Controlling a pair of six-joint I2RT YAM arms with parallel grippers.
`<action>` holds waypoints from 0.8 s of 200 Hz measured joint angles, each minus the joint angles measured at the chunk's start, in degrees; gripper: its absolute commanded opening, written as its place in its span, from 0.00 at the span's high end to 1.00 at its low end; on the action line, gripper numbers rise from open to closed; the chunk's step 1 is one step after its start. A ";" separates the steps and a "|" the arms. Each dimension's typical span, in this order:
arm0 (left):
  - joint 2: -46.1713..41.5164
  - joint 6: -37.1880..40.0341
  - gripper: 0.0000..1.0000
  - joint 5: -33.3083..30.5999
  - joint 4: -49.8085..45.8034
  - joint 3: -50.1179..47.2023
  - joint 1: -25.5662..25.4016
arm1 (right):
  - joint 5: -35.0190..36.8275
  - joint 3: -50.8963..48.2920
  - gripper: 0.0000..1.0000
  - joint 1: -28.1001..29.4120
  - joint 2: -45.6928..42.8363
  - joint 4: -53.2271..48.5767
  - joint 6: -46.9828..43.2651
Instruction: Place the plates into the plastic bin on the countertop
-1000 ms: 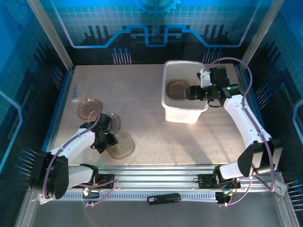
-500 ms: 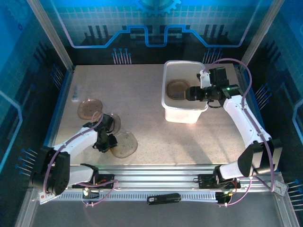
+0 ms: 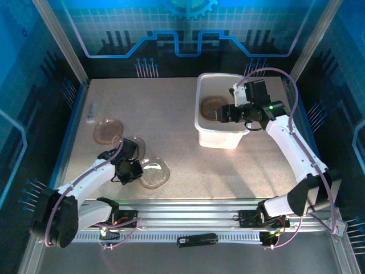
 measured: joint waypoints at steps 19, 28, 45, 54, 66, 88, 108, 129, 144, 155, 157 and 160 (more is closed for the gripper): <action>-1.81 0.00 0.96 0.35 -0.04 0.00 -0.11 | -0.02 1.07 0.29 0.07 -0.02 -0.63 0.00; -3.04 0.00 0.98 0.44 -0.09 0.02 -0.17 | -0.22 1.53 0.29 0.07 -0.02 -0.98 0.00; -5.84 -0.02 0.99 0.46 -0.26 0.09 -0.37 | -1.03 2.56 0.30 0.07 -0.02 -1.77 0.02; -7.17 0.00 1.00 0.46 -0.26 0.22 -0.39 | -1.36 3.17 0.30 0.07 -0.02 -2.38 0.02; -8.68 0.02 1.00 0.48 -0.31 0.76 -0.42 | -1.77 3.85 0.30 0.07 -0.02 -2.99 0.02; -9.88 0.59 1.00 0.68 -0.31 2.86 -0.42 | -2.89 4.09 0.31 -0.20 -0.02 -4.09 0.02; -9.90 1.84 1.00 0.87 -0.22 5.25 -0.42 | -3.93 4.04 0.31 -1.51 -0.07 -4.72 0.24; -9.44 3.61 1.00 0.90 -0.31 7.34 -0.42 | -4.63 2.27 0.32 -3.78 -1.01 -4.35 0.48; -8.22 4.74 1.00 1.01 -0.26 9.18 -0.42 | -5.22 0.37 0.32 -5.70 -2.34 -4.02 0.92; -7.19 5.60 1.00 1.33 -0.24 10.56 -0.42 | -5.90 -0.72 0.33 -6.84 -3.26 -3.54 1.11; -6.95 5.77 1.00 1.36 -0.26 10.86 -0.42 | -6.10 -0.92 0.33 -7.06 -3.45 -3.43 1.11; -6.69 5.90 1.00 1.42 -0.26 11.21 -0.42 | -6.34 -1.14 0.33 -7.34 -3.67 -3.26 1.25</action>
